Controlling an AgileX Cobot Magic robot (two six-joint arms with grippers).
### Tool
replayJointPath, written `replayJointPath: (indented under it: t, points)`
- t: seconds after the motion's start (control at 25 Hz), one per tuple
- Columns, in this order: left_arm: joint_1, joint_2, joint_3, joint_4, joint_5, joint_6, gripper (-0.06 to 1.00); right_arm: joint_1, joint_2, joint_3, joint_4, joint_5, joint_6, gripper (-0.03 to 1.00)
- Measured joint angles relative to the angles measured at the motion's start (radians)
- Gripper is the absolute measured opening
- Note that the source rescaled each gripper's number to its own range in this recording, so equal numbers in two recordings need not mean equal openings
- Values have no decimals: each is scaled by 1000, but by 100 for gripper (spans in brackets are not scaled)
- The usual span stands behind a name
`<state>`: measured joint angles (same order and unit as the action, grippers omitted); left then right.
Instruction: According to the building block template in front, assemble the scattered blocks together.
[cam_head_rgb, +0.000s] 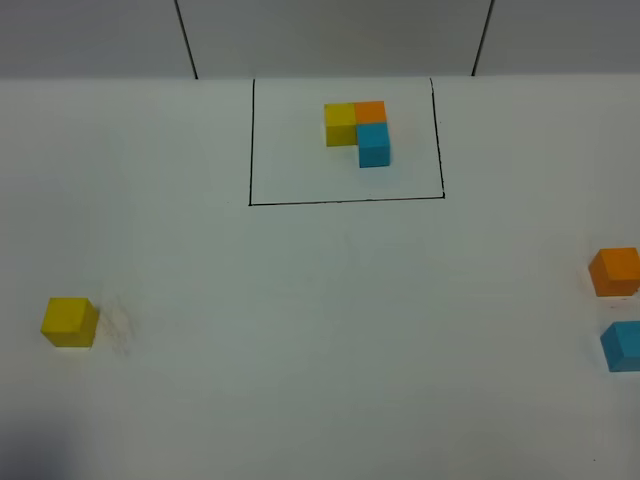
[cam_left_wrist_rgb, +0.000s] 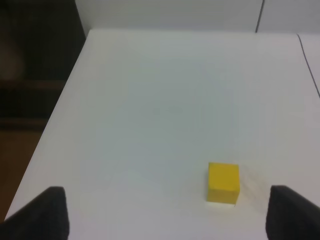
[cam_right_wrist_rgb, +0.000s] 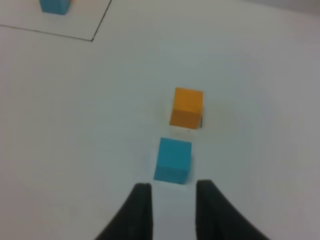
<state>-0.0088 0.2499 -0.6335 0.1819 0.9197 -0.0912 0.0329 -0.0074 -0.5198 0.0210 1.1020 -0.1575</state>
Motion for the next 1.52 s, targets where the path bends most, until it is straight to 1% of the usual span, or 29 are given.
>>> replayJointPath:
  t: [0.2, 0.44, 0.64, 0.96, 1.16, 1.32, 1.52]
  points:
    - [0, 211, -13, -7, -7, 5, 100, 0, 0, 0, 0, 0, 0, 24]
    - [0, 374, -13, -60, -11, 8, 100, 0, 0, 0, 0, 0, 0, 24]
    - [0, 432, -13, -65, -14, 18, 100, 0, 0, 0, 0, 0, 0, 24]
    - [0, 451, -13, -68, -14, 19, 100, 0, 0, 0, 0, 0, 0, 24]
    - [0, 550, -13, -70, -18, 19, 100, 0, 0, 0, 0, 0, 0, 24]
    - [0, 699, -13, -70, -84, 19, 100, 0, 0, 0, 0, 0, 0, 24]
    - [0, 809, -13, -70, -174, 19, 100, 0, 0, 0, 0, 0, 0, 24]
